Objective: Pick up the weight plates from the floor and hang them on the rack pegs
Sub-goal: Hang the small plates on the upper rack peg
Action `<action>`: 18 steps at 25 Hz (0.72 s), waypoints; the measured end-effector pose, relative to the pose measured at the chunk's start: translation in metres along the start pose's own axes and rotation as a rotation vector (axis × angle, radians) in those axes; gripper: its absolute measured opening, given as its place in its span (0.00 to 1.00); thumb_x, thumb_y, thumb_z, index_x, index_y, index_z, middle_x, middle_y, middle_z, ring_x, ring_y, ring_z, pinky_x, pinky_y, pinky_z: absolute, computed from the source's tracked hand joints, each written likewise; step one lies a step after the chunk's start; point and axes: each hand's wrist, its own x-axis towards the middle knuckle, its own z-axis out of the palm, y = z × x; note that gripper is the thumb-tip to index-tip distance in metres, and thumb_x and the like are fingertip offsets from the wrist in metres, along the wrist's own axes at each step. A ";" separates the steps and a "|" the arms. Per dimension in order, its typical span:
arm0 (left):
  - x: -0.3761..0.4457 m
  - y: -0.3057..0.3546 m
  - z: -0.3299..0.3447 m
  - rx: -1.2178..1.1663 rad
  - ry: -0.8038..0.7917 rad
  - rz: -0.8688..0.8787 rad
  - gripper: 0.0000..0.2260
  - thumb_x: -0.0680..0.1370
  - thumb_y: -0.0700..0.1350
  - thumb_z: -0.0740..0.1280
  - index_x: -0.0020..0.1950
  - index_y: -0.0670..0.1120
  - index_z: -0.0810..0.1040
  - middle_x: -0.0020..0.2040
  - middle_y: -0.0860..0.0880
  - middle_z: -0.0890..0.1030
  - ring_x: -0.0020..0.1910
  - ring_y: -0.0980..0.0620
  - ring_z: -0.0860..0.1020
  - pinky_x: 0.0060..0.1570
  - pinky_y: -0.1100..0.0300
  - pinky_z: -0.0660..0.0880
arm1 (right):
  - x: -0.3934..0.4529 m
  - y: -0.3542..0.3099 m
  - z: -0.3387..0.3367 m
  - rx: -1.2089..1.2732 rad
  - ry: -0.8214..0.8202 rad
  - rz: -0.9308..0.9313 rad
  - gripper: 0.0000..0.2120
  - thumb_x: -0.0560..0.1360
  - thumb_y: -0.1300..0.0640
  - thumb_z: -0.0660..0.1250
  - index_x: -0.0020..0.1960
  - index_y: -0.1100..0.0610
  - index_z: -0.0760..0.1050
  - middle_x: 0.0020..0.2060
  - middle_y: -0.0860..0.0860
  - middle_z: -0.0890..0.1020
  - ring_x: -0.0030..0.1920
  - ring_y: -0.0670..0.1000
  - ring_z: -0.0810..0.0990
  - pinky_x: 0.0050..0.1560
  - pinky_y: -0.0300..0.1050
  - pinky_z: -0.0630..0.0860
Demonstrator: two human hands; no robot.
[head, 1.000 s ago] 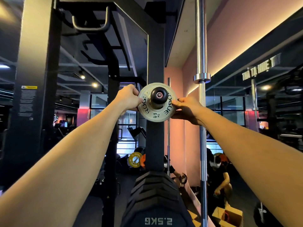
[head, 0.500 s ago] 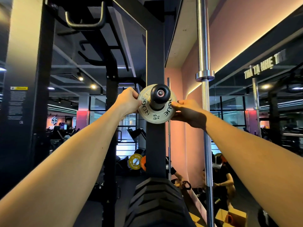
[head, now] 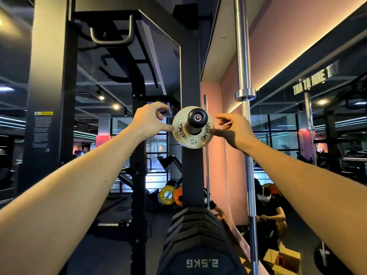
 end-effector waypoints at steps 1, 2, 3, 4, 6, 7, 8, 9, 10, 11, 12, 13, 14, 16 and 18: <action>-0.001 0.002 0.001 0.005 -0.010 0.019 0.30 0.64 0.47 0.81 0.65 0.51 0.77 0.43 0.51 0.80 0.41 0.55 0.76 0.47 0.60 0.74 | 0.000 -0.004 0.001 0.005 -0.009 -0.001 0.29 0.67 0.56 0.76 0.66 0.56 0.73 0.51 0.55 0.80 0.49 0.53 0.78 0.56 0.49 0.76; -0.001 0.004 0.003 -0.001 -0.020 0.040 0.30 0.64 0.46 0.81 0.65 0.52 0.77 0.41 0.53 0.80 0.37 0.59 0.76 0.44 0.63 0.72 | 0.002 -0.007 0.003 0.022 -0.023 0.000 0.29 0.67 0.58 0.77 0.66 0.57 0.73 0.49 0.57 0.80 0.49 0.56 0.79 0.56 0.51 0.77; 0.000 0.005 0.008 -0.014 -0.038 0.058 0.30 0.64 0.45 0.81 0.65 0.53 0.77 0.39 0.54 0.81 0.35 0.62 0.75 0.43 0.66 0.71 | 0.005 -0.009 0.007 0.036 -0.046 0.006 0.29 0.67 0.59 0.77 0.66 0.57 0.73 0.47 0.57 0.81 0.49 0.57 0.80 0.57 0.54 0.77; 0.002 0.005 0.014 -0.028 -0.057 0.070 0.31 0.65 0.43 0.81 0.66 0.54 0.77 0.39 0.54 0.81 0.34 0.63 0.75 0.44 0.66 0.72 | 0.008 -0.009 0.011 0.041 -0.067 0.012 0.30 0.66 0.60 0.77 0.66 0.58 0.73 0.45 0.57 0.80 0.48 0.58 0.80 0.57 0.55 0.76; 0.006 0.002 0.027 -0.030 -0.080 0.066 0.33 0.65 0.41 0.80 0.68 0.54 0.76 0.36 0.55 0.79 0.34 0.63 0.74 0.48 0.64 0.72 | 0.015 -0.006 0.020 0.024 -0.090 0.012 0.26 0.66 0.63 0.76 0.64 0.58 0.76 0.39 0.55 0.79 0.44 0.56 0.77 0.55 0.55 0.77; 0.010 -0.002 0.033 -0.022 -0.084 0.064 0.35 0.65 0.40 0.80 0.69 0.54 0.75 0.34 0.55 0.78 0.34 0.62 0.74 0.47 0.65 0.70 | 0.018 -0.003 0.026 0.007 -0.089 -0.010 0.22 0.66 0.65 0.75 0.60 0.58 0.79 0.36 0.53 0.77 0.41 0.54 0.74 0.52 0.53 0.77; 0.015 -0.008 0.040 -0.016 -0.083 0.067 0.35 0.65 0.40 0.80 0.70 0.53 0.74 0.33 0.56 0.76 0.33 0.61 0.73 0.46 0.65 0.69 | 0.022 0.002 0.030 -0.001 -0.076 -0.038 0.17 0.66 0.67 0.73 0.54 0.58 0.80 0.34 0.52 0.76 0.39 0.53 0.71 0.49 0.51 0.76; 0.020 -0.015 0.046 -0.005 -0.076 0.072 0.35 0.65 0.39 0.80 0.70 0.53 0.74 0.33 0.55 0.75 0.34 0.59 0.73 0.45 0.65 0.69 | 0.025 0.007 0.036 -0.005 -0.060 -0.066 0.13 0.66 0.68 0.71 0.49 0.59 0.81 0.32 0.52 0.75 0.38 0.53 0.69 0.46 0.50 0.75; 0.025 -0.021 0.053 0.015 -0.065 0.080 0.33 0.65 0.39 0.80 0.69 0.51 0.76 0.34 0.55 0.75 0.37 0.57 0.74 0.45 0.64 0.68 | 0.028 0.012 0.041 -0.017 -0.045 -0.094 0.10 0.66 0.69 0.70 0.43 0.57 0.81 0.31 0.52 0.76 0.38 0.55 0.69 0.46 0.49 0.75; 0.028 -0.027 0.060 0.047 -0.053 0.093 0.31 0.65 0.39 0.80 0.66 0.49 0.78 0.35 0.54 0.76 0.39 0.54 0.75 0.46 0.62 0.68 | 0.029 0.016 0.044 -0.044 -0.034 -0.129 0.12 0.66 0.70 0.69 0.38 0.53 0.80 0.30 0.50 0.77 0.38 0.56 0.70 0.45 0.48 0.75; 0.033 -0.034 0.069 0.081 -0.029 0.116 0.28 0.65 0.39 0.80 0.63 0.46 0.80 0.36 0.53 0.76 0.41 0.51 0.75 0.45 0.61 0.68 | 0.034 0.023 0.050 -0.063 -0.023 -0.152 0.15 0.66 0.70 0.69 0.34 0.49 0.77 0.29 0.47 0.76 0.38 0.55 0.70 0.44 0.47 0.74; 0.041 -0.041 0.079 0.117 0.000 0.138 0.24 0.64 0.39 0.80 0.60 0.44 0.81 0.36 0.53 0.75 0.42 0.49 0.75 0.44 0.60 0.67 | 0.042 0.031 0.056 -0.059 -0.018 -0.152 0.16 0.65 0.70 0.70 0.33 0.49 0.75 0.29 0.46 0.74 0.38 0.53 0.70 0.43 0.47 0.75; 0.043 -0.044 0.082 0.144 0.028 0.154 0.22 0.63 0.39 0.80 0.56 0.42 0.82 0.35 0.53 0.74 0.42 0.47 0.75 0.43 0.60 0.66 | 0.044 0.032 0.056 -0.042 -0.022 -0.126 0.13 0.65 0.69 0.71 0.35 0.50 0.77 0.29 0.46 0.75 0.38 0.52 0.71 0.44 0.46 0.76; 0.049 -0.049 0.086 0.146 0.062 0.150 0.21 0.61 0.40 0.82 0.52 0.40 0.82 0.34 0.50 0.74 0.38 0.50 0.72 0.39 0.60 0.63 | 0.049 0.038 0.056 -0.026 -0.028 -0.081 0.12 0.64 0.66 0.75 0.46 0.57 0.83 0.30 0.43 0.77 0.36 0.45 0.74 0.44 0.33 0.75; 0.062 -0.059 0.091 0.128 0.089 0.153 0.22 0.60 0.42 0.83 0.50 0.38 0.82 0.35 0.49 0.78 0.32 0.56 0.69 0.38 0.62 0.63 | 0.062 0.047 0.058 -0.052 -0.045 -0.082 0.15 0.63 0.63 0.77 0.50 0.57 0.84 0.30 0.37 0.76 0.34 0.41 0.75 0.35 0.20 0.68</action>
